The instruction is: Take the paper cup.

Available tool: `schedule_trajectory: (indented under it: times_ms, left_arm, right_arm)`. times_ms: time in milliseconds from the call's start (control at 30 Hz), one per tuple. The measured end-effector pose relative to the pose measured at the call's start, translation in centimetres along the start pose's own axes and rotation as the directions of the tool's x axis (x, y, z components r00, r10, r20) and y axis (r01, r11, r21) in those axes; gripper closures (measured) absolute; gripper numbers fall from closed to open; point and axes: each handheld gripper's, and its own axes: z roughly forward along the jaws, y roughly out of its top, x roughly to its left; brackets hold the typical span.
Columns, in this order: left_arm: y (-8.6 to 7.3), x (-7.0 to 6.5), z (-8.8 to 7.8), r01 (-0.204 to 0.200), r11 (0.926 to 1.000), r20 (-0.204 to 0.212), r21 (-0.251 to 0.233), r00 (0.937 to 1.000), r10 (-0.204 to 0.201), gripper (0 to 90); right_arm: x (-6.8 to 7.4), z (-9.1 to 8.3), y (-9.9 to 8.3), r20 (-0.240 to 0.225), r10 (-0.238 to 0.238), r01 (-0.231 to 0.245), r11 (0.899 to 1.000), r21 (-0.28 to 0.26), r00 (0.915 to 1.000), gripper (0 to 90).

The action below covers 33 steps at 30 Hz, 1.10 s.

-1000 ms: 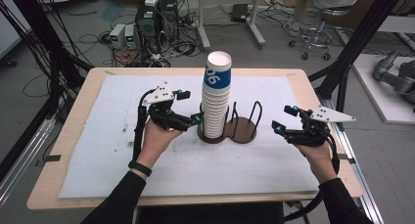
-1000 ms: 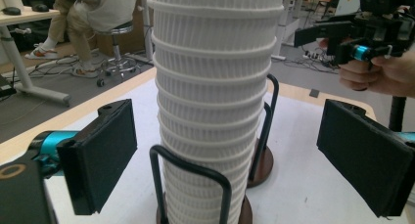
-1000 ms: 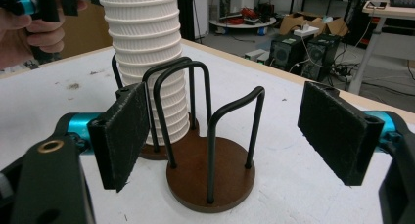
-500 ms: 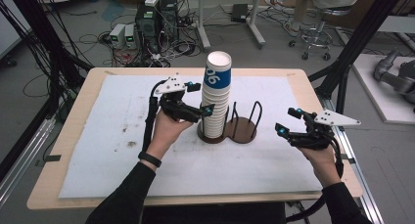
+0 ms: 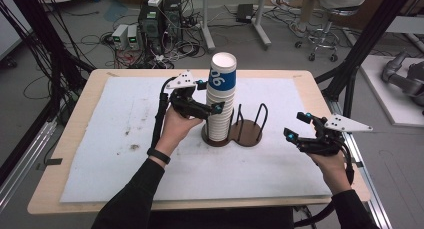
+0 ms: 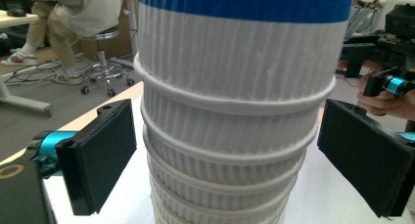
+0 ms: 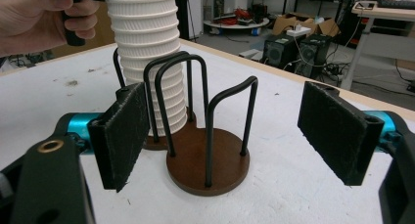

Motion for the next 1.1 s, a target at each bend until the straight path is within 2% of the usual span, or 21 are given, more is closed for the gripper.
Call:
schedule_trajectory:
  times_ms: [167, 267, 700, 933, 1100]
  left_arm:
    - [-0.1, 0.3, 0.3, 0.002, 1.0, 0.005, -0.004, 1.0, -0.002, 8.3]
    - [-0.2, 0.4, 0.3, 0.001, 1.0, 0.021, -0.001, 0.9998, -0.001, 11.0]
    - [-0.2, 0.3, 0.2, -0.006, 0.9999, 0.021, 0.009, 0.9998, 0.006, 11.8]
    - [-0.2, 0.3, 0.2, -0.007, 0.9999, 0.02, 0.011, 0.9998, 0.007, 11.9]
    - [-0.1, 0.3, 0.2, -0.008, 0.9999, 0.019, 0.011, 0.9998, 0.008, 12.0]
  right_arm:
    - [0.2, 0.2, 0.0, -0.008, -0.003, 0.003, 1.0, 0.004, 1.0, 20.2]
    - [0.3, 0.4, 0.0, -0.014, -0.005, 0.005, 1.0, 0.007, 0.9999, 20.2]
    - [0.6, 1.3, 0.9, -0.046, -0.016, 0.016, 1.0, 0.008, 0.9988, 20.2]
    - [0.7, 1.8, 2.2, -0.059, -0.033, 0.033, 0.999, -0.004, 0.9977, 20.3]
    - [0.9, 2.7, 3.9, -0.069, -0.048, 0.047, 0.999, -0.019, 0.9964, 20.3]
